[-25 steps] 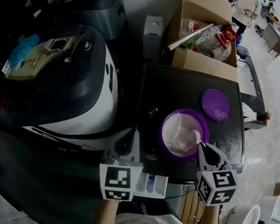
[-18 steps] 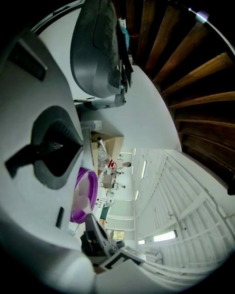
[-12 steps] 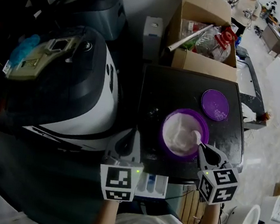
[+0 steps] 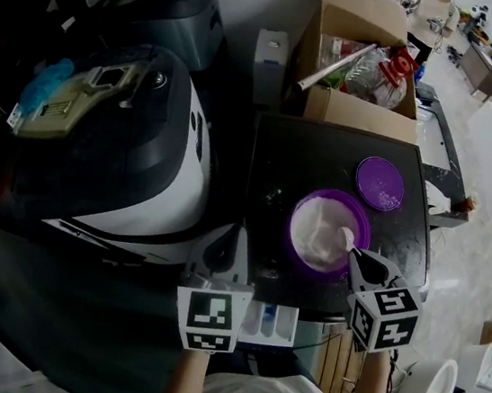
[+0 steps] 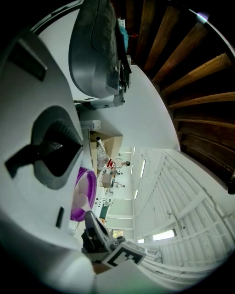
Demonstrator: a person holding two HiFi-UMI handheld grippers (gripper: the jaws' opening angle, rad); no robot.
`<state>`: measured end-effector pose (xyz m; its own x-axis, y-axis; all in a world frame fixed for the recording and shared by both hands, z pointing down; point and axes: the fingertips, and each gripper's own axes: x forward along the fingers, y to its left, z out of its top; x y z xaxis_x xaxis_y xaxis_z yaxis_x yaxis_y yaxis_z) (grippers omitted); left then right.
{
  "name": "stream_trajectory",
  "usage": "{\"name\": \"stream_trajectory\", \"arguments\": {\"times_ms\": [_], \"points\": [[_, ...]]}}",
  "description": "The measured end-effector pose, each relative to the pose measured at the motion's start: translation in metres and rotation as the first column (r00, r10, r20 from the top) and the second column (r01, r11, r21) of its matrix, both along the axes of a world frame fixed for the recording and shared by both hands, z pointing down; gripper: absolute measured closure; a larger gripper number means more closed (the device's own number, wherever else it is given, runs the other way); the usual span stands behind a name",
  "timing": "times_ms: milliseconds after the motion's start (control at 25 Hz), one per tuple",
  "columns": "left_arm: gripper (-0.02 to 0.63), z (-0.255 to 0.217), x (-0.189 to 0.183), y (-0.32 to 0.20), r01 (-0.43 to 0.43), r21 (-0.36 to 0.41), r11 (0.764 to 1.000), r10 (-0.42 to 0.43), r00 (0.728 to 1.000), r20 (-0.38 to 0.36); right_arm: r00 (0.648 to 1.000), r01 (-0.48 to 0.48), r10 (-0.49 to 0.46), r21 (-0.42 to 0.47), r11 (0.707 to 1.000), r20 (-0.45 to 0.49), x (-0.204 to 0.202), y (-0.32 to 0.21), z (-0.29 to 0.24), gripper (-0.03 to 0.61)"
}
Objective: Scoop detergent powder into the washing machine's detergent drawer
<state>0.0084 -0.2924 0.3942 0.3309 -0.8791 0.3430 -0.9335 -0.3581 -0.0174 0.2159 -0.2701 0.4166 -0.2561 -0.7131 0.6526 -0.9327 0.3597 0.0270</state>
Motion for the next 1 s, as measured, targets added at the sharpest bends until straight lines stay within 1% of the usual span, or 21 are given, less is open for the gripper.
{"name": "stream_trajectory", "arguments": {"times_ms": [240, 360, 520, 640, 800, 920, 1000], "points": [[0.612, -0.001, -0.005, 0.001, 0.003, 0.003, 1.0, -0.003, 1.0, -0.001, 0.999, 0.018, -0.016, -0.04, 0.999, 0.046, -0.012, 0.002, 0.002, 0.558], [0.612, -0.001, -0.008, 0.002, 0.007, 0.003, 1.0, -0.007, 1.0, -0.003, 0.998, 0.031, -0.028, -0.049, 0.998, 0.057, -0.018, 0.003, 0.003, 0.558], [0.612, 0.0, -0.012, 0.003, 0.008, 0.002, 1.0, -0.008, 1.0, -0.005, 0.995, 0.031, -0.025, -0.055, 0.998, 0.101, -0.023, 0.005, 0.003, 0.559], [0.612, 0.0, -0.015, 0.004, 0.011, 0.0, 1.0, -0.011, 1.0, -0.007, 0.99, -0.006, 0.012, -0.045, 0.999, 0.139, -0.02, 0.004, 0.002, 0.559], [0.612, -0.001, -0.019, 0.004, 0.015, 0.002, 1.0, -0.015, 1.0, -0.015, 0.973, -0.079, 0.084, -0.033, 0.996, 0.215, -0.013, 0.004, 0.0, 0.559], [0.612, -0.003, -0.02, 0.003, 0.013, 0.005, 1.0, -0.013, 1.0, -0.019, 0.95, -0.131, 0.131, -0.02, 0.991, 0.284, -0.009, 0.003, -0.004, 0.558], [0.612, -0.004, -0.02, 0.002, 0.006, 0.008, 1.0, -0.006, 1.0, -0.021, 0.924, -0.172, 0.166, -0.012, 0.985, 0.346, -0.006, 0.003, -0.007, 0.558]]}}
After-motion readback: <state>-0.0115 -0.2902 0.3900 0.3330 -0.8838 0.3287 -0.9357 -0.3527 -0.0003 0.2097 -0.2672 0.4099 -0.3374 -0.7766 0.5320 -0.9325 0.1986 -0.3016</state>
